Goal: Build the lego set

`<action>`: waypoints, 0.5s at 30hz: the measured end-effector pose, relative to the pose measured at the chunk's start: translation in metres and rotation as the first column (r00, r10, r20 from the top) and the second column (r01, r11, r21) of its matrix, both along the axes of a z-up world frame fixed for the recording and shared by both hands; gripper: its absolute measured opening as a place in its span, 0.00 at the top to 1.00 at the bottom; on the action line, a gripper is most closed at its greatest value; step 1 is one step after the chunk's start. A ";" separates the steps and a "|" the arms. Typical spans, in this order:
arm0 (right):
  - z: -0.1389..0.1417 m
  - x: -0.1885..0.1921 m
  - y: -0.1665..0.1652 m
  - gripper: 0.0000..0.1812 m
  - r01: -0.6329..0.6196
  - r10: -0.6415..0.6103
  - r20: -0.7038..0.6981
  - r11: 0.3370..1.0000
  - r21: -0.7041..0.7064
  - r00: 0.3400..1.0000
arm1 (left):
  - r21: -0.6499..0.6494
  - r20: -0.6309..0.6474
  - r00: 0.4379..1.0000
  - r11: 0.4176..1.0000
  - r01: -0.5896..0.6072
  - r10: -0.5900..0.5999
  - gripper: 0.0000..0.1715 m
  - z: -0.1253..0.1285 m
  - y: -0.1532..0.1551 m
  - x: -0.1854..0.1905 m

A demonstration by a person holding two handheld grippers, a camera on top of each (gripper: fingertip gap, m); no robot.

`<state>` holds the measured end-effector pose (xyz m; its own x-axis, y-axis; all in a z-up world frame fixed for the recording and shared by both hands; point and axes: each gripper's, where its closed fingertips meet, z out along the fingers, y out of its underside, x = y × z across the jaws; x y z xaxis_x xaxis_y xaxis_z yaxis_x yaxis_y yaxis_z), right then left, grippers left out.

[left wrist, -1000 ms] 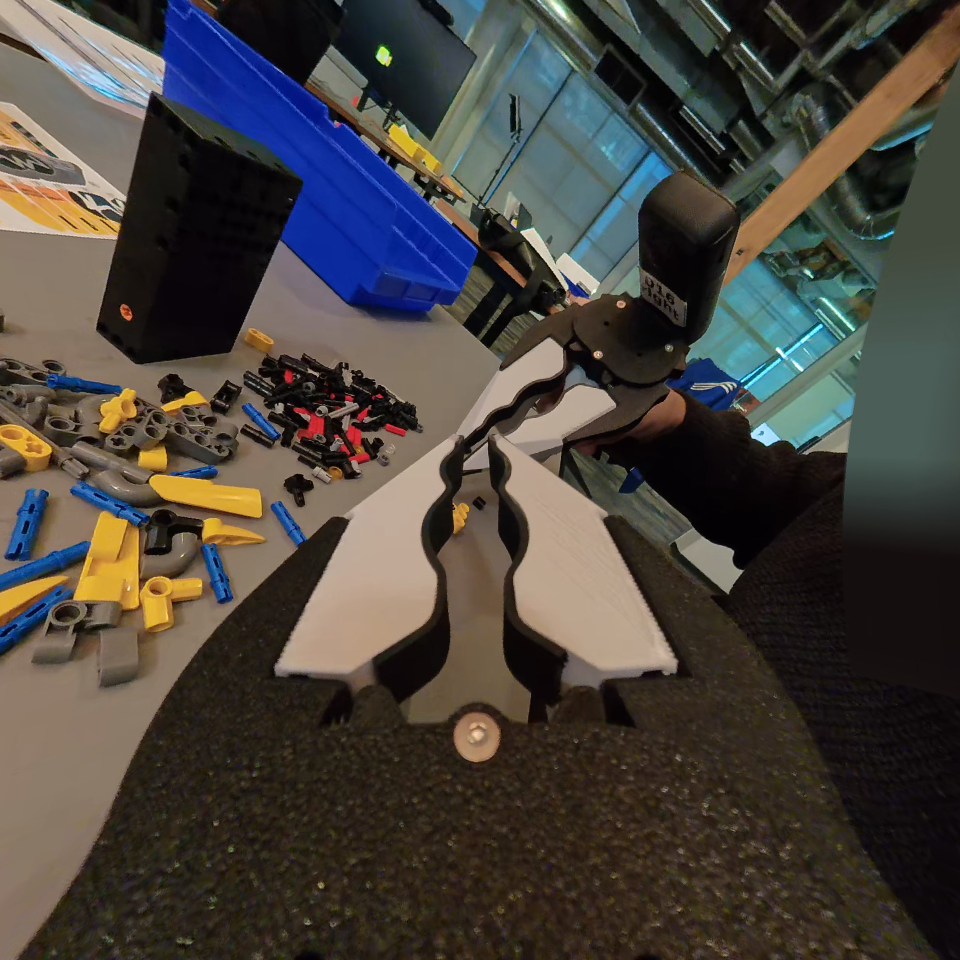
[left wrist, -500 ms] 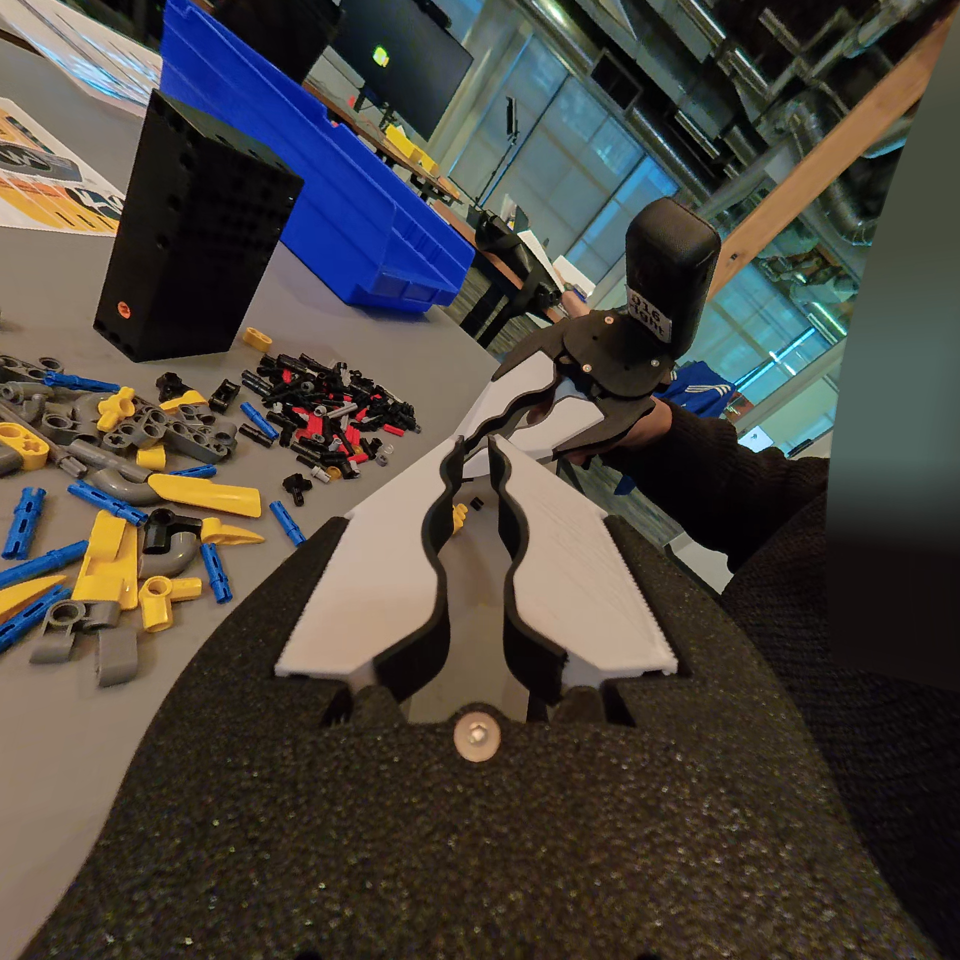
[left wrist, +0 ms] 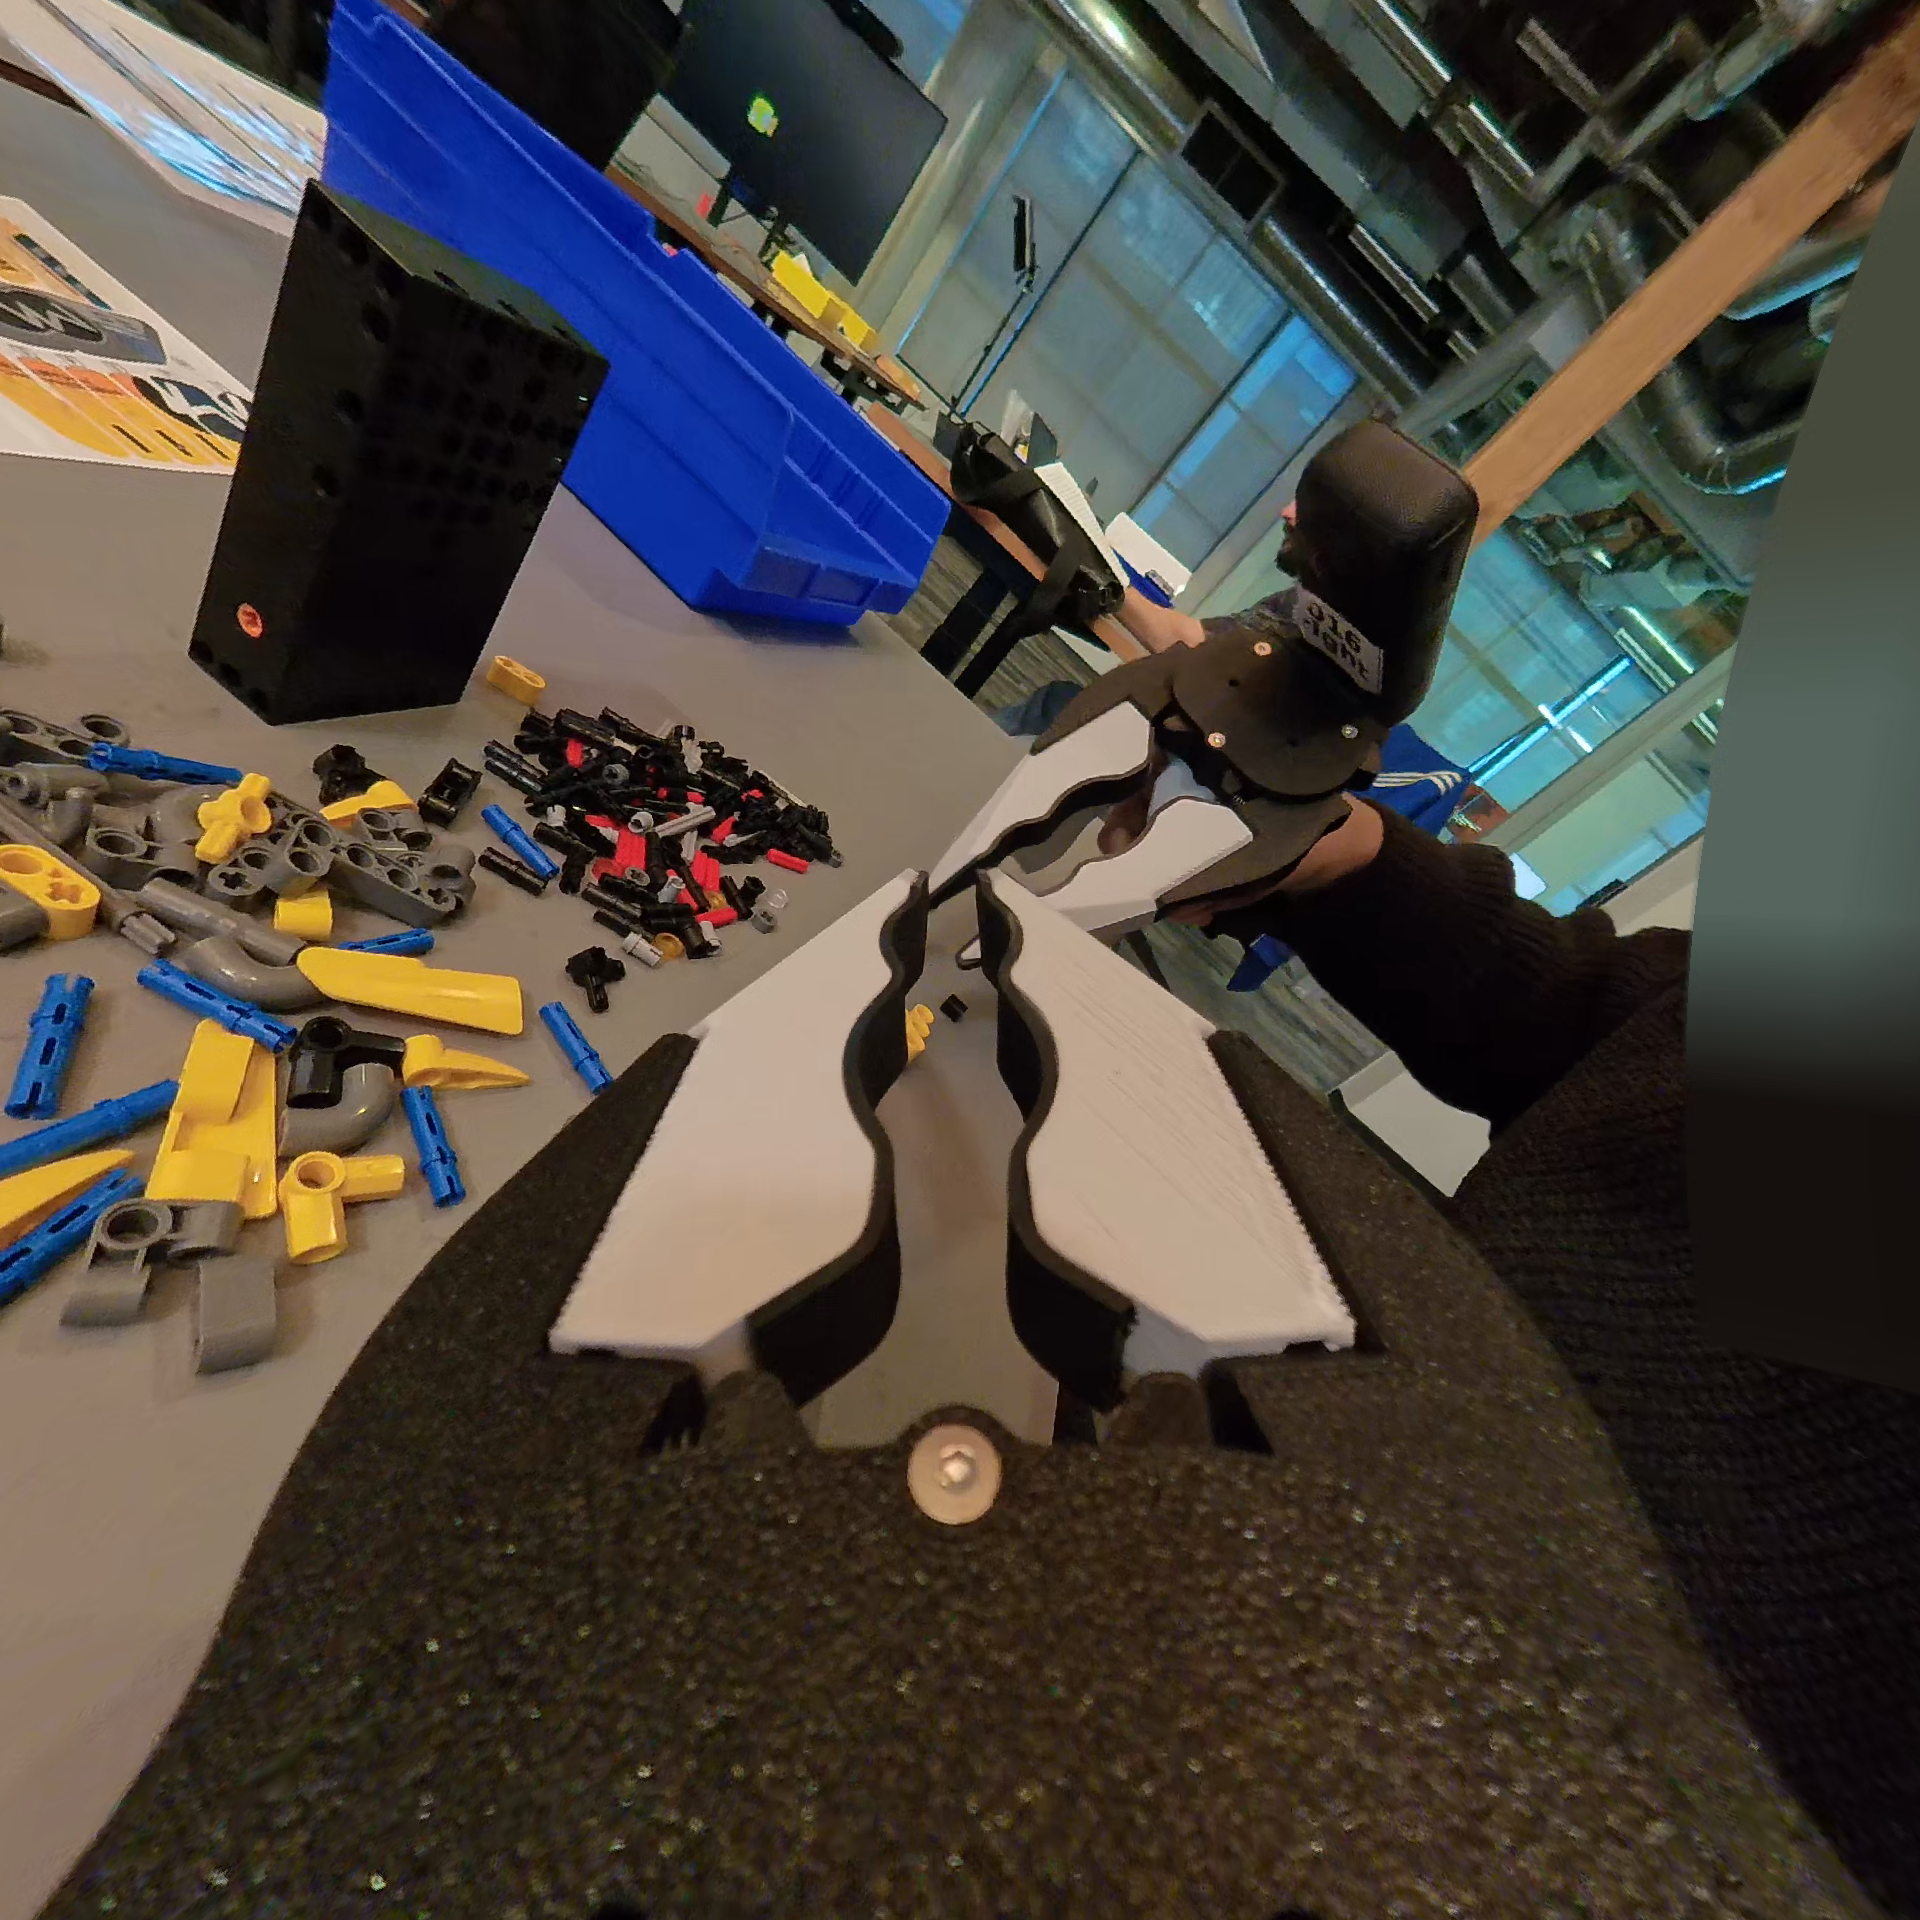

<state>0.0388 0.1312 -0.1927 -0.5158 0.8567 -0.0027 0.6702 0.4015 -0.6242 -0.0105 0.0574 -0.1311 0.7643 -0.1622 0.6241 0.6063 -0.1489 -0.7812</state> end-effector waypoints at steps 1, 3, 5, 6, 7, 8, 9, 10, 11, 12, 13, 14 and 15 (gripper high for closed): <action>0.000 0.004 0.002 0.89 0.004 -0.004 0.005 1.000 0.001 1.000 | 0.000 0.000 1.000 1.000 -0.001 0.001 0.95 0.000 0.000 0.000; -0.001 0.013 0.005 0.89 0.011 -0.011 0.019 1.000 -0.007 1.000 | 0.000 0.001 1.000 1.000 -0.001 0.001 0.95 0.000 0.000 0.000; -0.004 0.020 0.005 0.89 0.009 -0.008 0.031 1.000 -0.020 0.999 | -0.001 0.003 1.000 1.000 0.000 0.000 0.95 0.000 0.000 0.000; -0.006 0.023 0.005 0.89 0.008 -0.007 0.032 1.000 -0.021 0.999 | -0.001 0.004 1.000 1.000 0.000 0.000 0.95 0.000 0.000 0.000; -0.008 0.025 0.005 0.89 0.005 -0.004 0.035 1.000 -0.020 0.999 | -0.002 0.005 1.000 1.000 0.000 0.000 0.95 -0.001 0.000 0.000; -0.011 0.027 0.004 0.89 -0.001 0.001 0.041 1.000 -0.020 0.999 | -0.003 0.004 1.000 1.000 0.001 -0.001 0.95 -0.001 0.000 0.000; -0.014 0.028 0.004 0.89 -0.003 0.004 0.047 1.000 -0.019 0.999 | -0.005 0.002 1.000 1.000 0.001 -0.001 0.95 -0.001 0.001 0.000; -0.017 0.029 0.004 0.89 -0.005 0.006 0.053 1.000 -0.014 0.999 | -0.007 -0.001 1.000 1.000 0.000 0.000 0.95 -0.001 0.001 0.000; -0.019 0.030 0.005 0.89 -0.007 0.008 0.057 1.000 -0.008 0.998 | -0.009 -0.004 1.000 1.000 0.000 0.000 0.95 -0.001 0.001 0.001; -0.021 0.030 0.006 0.89 -0.008 0.008 0.059 1.000 -0.003 0.998 | -0.010 -0.008 1.000 1.000 0.000 0.000 0.95 -0.001 0.001 0.001; -0.023 0.030 0.006 0.89 -0.009 0.009 0.060 1.000 0.000 0.998 | -0.010 -0.012 1.000 1.000 -0.001 0.001 0.95 -0.001 0.001 0.001; -0.025 0.030 0.005 0.89 -0.014 0.014 0.064 1.000 0.001 0.998 | -0.005 -0.016 1.000 1.000 -0.004 0.004 0.95 0.000 0.001 0.001; -0.026 0.031 0.005 0.89 -0.020 0.020 0.070 1.000 0.004 0.997 | 0.001 -0.021 1.000 1.000 -0.007 0.007 0.95 0.001 0.000 0.001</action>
<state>0.0696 0.1362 -0.2190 -0.5315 0.8463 -0.0356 0.7042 0.4181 -0.5738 -0.0093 0.0578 -0.1303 0.7782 -0.1570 0.6081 0.5911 -0.1441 -0.7936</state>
